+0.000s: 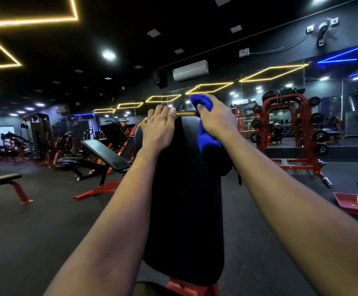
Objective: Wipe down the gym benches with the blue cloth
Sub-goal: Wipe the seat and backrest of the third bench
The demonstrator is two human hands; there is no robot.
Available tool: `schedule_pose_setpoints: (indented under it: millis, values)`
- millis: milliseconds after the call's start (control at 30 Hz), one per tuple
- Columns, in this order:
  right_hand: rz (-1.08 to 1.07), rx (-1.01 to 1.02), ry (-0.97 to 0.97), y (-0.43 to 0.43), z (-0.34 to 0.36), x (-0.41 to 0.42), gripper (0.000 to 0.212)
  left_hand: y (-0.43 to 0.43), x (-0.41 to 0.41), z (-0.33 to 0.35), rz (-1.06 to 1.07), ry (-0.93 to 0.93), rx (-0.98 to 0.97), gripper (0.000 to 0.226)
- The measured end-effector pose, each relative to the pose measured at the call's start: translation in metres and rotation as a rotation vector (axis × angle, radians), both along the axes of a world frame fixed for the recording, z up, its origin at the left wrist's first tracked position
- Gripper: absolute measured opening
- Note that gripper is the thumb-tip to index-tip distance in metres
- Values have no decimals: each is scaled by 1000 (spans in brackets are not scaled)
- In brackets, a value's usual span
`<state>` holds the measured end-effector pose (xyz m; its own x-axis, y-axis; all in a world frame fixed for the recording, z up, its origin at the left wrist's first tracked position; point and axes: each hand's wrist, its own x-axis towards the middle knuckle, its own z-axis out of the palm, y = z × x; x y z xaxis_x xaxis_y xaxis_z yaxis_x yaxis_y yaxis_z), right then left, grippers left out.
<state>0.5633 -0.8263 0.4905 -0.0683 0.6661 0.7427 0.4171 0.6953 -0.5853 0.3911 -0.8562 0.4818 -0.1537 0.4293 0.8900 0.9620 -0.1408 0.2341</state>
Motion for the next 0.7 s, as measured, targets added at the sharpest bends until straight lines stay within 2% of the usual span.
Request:
schedule_pose_setpoints:
  millis: [133, 200, 300, 400, 633, 700]
  values:
    - [-99, 213, 186, -13, -57, -14, 57, -5, -6, -17, -113, -23, -9, 46]
    - [-151, 265, 200, -15, -88, -19, 67, -7, -8, -34, -170, -48, -4, 48]
    - [-200, 231, 146, -24, -129, -20, 83, -13, -11, -66, -160, -130, 113, 50]
    - [-213, 203, 125, -38, -177, -20, 90, -18, -19, -101, -132, -326, 178, 53]
    - [-183, 52, 97, -71, -300, -17, 102, -36, -35, -177, -58, -605, 12, 56]
    - [-163, 9, 178, -76, -293, -14, 91, -41, -38, -202, -69, -682, -73, 60]
